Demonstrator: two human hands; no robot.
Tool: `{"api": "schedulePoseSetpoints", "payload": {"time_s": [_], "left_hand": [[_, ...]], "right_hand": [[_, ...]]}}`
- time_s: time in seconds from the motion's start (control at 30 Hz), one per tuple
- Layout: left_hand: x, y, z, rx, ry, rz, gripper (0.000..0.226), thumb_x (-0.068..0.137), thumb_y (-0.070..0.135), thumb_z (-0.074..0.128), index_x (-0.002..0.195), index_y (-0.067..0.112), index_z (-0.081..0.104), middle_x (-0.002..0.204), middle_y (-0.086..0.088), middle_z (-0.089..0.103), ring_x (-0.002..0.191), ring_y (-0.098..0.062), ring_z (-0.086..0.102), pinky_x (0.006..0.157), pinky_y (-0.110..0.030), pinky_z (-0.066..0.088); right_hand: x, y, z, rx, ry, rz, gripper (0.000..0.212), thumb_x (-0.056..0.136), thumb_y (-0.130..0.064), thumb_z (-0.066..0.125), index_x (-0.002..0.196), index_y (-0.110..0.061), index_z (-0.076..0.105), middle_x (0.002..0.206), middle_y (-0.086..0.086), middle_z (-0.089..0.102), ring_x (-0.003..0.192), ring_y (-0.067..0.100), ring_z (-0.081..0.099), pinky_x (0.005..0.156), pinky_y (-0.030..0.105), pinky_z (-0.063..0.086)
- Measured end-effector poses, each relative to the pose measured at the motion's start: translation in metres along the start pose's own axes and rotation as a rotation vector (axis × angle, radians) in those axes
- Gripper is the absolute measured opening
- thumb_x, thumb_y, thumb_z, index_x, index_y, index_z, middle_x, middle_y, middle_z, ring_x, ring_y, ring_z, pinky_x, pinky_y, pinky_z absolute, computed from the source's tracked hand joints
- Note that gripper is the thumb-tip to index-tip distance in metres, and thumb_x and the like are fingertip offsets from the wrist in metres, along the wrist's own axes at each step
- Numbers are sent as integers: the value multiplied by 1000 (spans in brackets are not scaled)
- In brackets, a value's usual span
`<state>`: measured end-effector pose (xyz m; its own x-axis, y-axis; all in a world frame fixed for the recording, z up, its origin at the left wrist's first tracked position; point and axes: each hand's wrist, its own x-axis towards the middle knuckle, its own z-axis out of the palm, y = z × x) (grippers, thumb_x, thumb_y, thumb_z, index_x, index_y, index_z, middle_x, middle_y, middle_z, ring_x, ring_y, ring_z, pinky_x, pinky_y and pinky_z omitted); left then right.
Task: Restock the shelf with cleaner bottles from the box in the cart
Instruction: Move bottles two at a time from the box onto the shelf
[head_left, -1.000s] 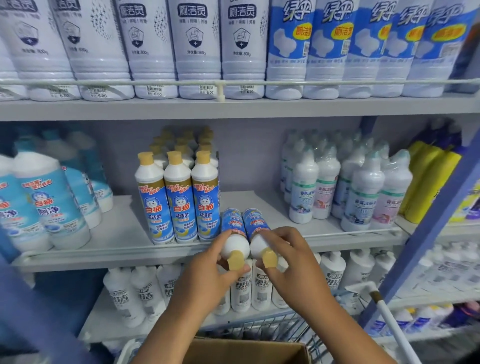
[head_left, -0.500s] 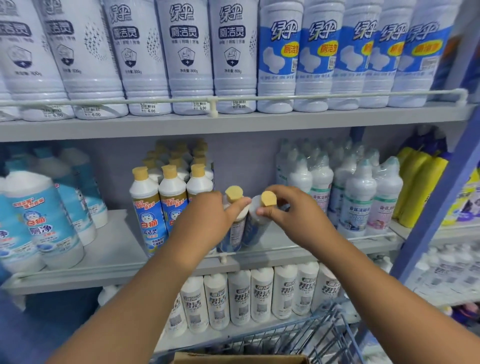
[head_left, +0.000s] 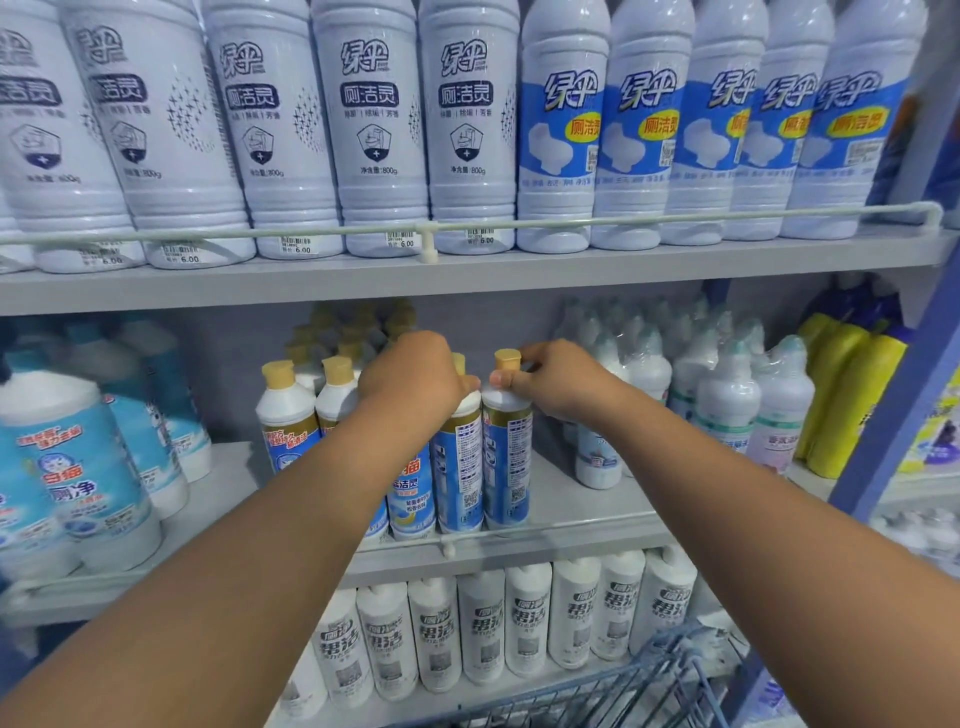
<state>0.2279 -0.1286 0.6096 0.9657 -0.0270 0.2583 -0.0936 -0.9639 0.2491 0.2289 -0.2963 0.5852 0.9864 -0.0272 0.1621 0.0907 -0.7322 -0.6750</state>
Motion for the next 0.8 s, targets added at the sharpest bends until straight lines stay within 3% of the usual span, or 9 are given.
{"api": "schedulePoseSetpoints", "payload": {"time_s": [0.1, 0.2, 0.27, 0.33, 0.4, 0.53, 0.67, 0.8], "left_hand": [[1, -9, -7, 174, 79, 106, 48, 80, 64, 65, 101, 22, 64, 89, -1, 58, 82, -24, 58, 61, -29, 40], [8, -21, -14, 245, 181, 323, 49, 85, 60, 60, 121, 26, 63, 110, -2, 67, 101, -24, 62, 73, -32, 50], [15, -28, -18, 54, 38, 430, 49, 93, 46, 58, 139, 30, 53, 132, 1, 62, 119, -21, 58, 92, -32, 49], [20, -30, -18, -130, -137, 457, 44, 96, 33, 58, 140, 31, 53, 138, 5, 59, 123, -15, 55, 94, -24, 42], [24, -29, -14, -128, -182, 464, 36, 97, 28, 58, 133, 30, 60, 135, 6, 60, 117, -15, 56, 87, -22, 38], [29, -27, -11, -124, -171, 429, 30, 93, 31, 63, 123, 30, 65, 125, 3, 64, 107, -17, 58, 82, -27, 43], [30, -24, -10, -121, -148, 429, 35, 88, 37, 70, 121, 26, 67, 119, 1, 66, 102, -17, 59, 82, -28, 47], [29, -22, -6, -96, -117, 455, 31, 89, 39, 69, 114, 22, 68, 112, 0, 67, 95, -18, 58, 75, -28, 43]], "right_hand": [[-2, 3, 2, 4, -14, 6, 25, 88, -52, 67, 88, -28, 69, 82, -11, 67, 79, 9, 64, 65, 27, 48], [-7, 5, 2, -13, 2, -32, 21, 89, -52, 66, 83, -32, 64, 79, -16, 63, 75, -1, 58, 60, 22, 42], [-9, 2, 3, -26, 77, -59, 28, 85, -53, 70, 93, -26, 65, 84, -12, 63, 78, 3, 59, 61, 23, 44], [-7, -4, 2, -50, 148, -44, 45, 78, -53, 76, 100, -16, 67, 91, -2, 67, 84, 13, 63, 69, 31, 53], [-8, -10, 1, -131, 157, -29, 47, 76, -52, 79, 97, -11, 67, 90, 5, 69, 83, 19, 64, 71, 35, 54], [-8, -16, -3, -200, 130, -17, 42, 79, -49, 77, 91, -10, 67, 84, 6, 66, 78, 20, 61, 63, 32, 48], [-6, -18, -9, -198, 67, 7, 40, 83, -43, 76, 100, -7, 69, 94, 11, 70, 89, 26, 66, 71, 35, 53], [-6, -17, -12, -163, 10, 14, 30, 87, -34, 73, 100, -8, 67, 94, 9, 69, 79, 22, 64, 56, 25, 45]]}}
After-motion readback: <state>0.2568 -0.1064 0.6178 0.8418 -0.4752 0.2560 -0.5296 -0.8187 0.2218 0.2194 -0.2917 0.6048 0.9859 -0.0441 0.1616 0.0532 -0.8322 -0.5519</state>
